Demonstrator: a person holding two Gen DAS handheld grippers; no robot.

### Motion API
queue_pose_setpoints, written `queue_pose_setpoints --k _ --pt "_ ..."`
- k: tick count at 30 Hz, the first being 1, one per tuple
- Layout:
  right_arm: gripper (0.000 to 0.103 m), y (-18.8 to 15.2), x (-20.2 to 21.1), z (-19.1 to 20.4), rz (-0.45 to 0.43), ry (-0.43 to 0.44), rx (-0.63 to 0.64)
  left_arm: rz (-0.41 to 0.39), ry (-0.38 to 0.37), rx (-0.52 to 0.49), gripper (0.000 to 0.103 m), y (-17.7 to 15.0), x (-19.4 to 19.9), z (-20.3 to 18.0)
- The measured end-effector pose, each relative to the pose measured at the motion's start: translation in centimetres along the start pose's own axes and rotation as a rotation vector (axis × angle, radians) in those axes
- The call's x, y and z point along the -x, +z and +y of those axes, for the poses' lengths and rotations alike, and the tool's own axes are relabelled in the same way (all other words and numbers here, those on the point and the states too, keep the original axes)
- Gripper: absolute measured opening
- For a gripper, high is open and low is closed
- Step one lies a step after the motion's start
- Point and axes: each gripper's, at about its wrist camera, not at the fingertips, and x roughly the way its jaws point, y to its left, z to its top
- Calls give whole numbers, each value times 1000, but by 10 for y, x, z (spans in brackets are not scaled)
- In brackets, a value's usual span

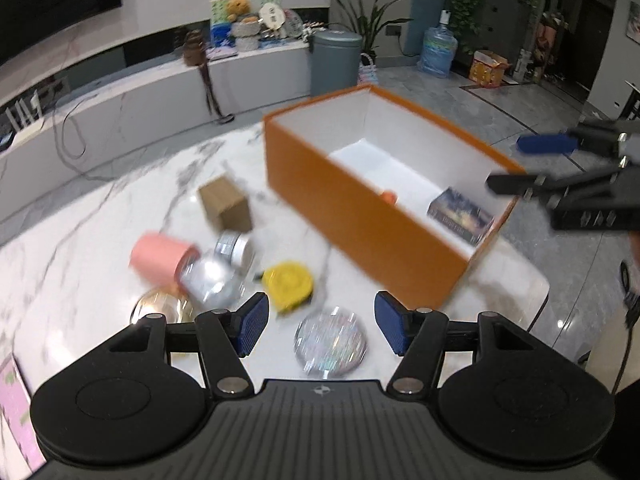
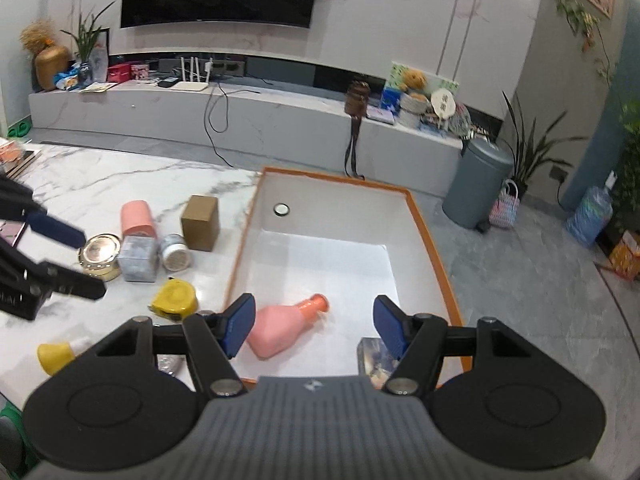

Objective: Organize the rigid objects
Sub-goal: 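Grasp the yellow bottle with the left tool while the right tool grasps the glitter compact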

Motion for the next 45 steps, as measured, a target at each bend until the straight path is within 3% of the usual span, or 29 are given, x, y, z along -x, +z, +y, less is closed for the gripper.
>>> queue_pose_setpoints --k 18,29,31,40,44,45 --pt "66 -19 17 82 -42 125 50 -29 16 83 73 -113 5 23" --pt "68 -42 -18 135 62 129 104 -54 23 109 75 -132 2 34" --pt "73 -45 -27 135 82 125 89 -75 30 119 75 -135 0 36" --pt "74 -64 -65 149 187 138 9 -55 20 128 74 -140 -22 40" --pt "74 -69 -75 150 208 131 -4 -41 -6 134 50 -139 -26 42" --pt "74 -70 -78 150 213 131 -10 -38 -8 130 48 -138 -27 42"
